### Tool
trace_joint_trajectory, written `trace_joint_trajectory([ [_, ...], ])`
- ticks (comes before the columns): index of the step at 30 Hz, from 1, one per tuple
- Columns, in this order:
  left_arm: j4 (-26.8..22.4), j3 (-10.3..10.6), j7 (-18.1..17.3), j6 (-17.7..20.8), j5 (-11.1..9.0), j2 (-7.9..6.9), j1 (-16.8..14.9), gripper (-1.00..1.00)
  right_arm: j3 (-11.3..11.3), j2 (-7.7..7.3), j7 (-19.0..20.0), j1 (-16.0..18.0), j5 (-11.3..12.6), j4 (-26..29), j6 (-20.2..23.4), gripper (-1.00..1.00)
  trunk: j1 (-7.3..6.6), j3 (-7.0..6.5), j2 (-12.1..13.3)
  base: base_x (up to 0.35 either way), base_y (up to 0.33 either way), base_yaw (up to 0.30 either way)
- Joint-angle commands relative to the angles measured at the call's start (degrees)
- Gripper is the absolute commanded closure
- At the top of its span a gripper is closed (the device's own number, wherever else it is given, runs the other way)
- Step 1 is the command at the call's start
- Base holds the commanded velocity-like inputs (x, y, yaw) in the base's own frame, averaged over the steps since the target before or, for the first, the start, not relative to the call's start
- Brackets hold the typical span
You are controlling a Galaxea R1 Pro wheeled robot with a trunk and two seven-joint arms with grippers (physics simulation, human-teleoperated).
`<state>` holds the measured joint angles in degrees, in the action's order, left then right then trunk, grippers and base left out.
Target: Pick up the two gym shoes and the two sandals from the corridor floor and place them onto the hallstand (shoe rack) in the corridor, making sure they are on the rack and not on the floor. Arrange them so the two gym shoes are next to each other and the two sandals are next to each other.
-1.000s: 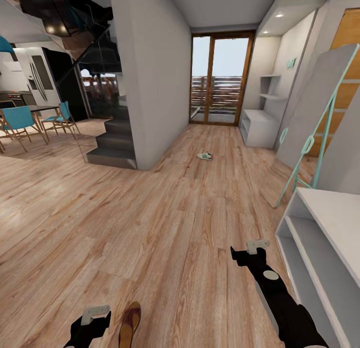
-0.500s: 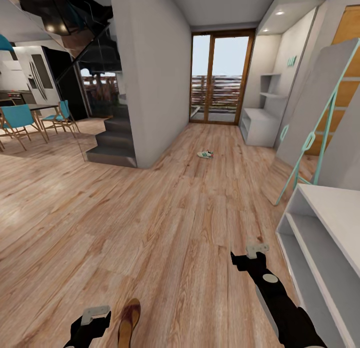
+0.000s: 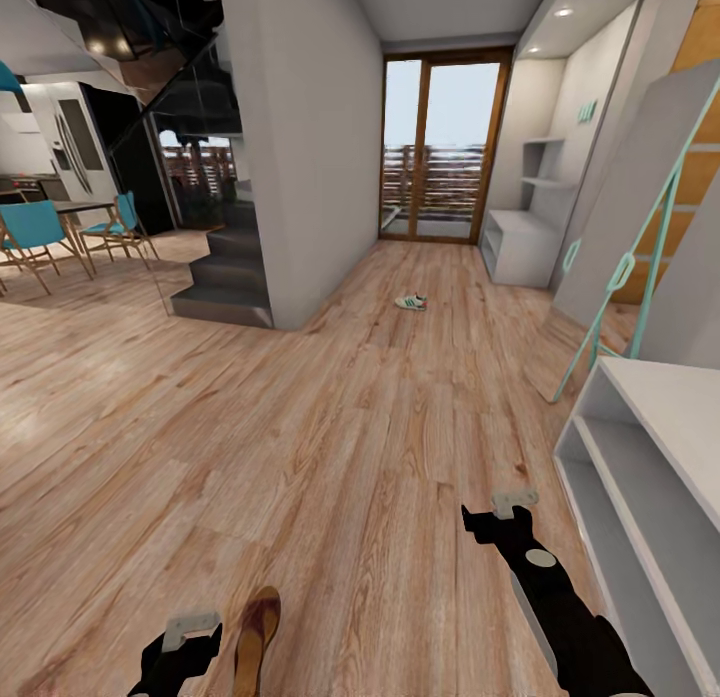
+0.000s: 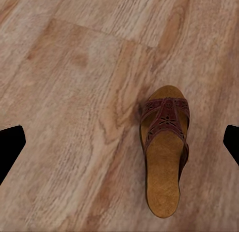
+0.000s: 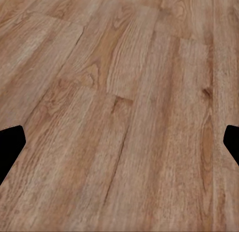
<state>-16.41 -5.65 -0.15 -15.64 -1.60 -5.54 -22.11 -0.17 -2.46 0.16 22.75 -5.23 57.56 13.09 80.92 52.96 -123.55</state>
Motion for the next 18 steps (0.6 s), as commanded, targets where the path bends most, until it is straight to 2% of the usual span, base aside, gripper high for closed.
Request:
trace_joint_trajectory([
  [1, 0.1, -0.1, 0.0, -0.2, -0.2, 0.01, 0.0, -1.00, 0.0, 0.00, 0.0, 0.0, -0.5, 0.1, 0.4, -1.00, 0.21, 0.33, -0.4, 0.000, 0.000, 0.000],
  [7, 0.1, -0.1, 0.0, -0.2, -0.2, 0.01, 0.0, -1.00, 0.0, 0.00, 0.0, 0.0, -0.5, 0.1, 0.4, -1.00, 1.53, 1.95, -2.8, 0.000, 0.000, -0.008],
  [18, 0.1, -0.1, 0.0, -0.3, -0.2, 0.01, 0.0, -1.00, 0.0, 0.03, 0.0, 0.0, -0.5, 0.1, 0.4, -1.00, 3.95, 4.74, -7.3, 0.000, 0.000, -0.085],
])
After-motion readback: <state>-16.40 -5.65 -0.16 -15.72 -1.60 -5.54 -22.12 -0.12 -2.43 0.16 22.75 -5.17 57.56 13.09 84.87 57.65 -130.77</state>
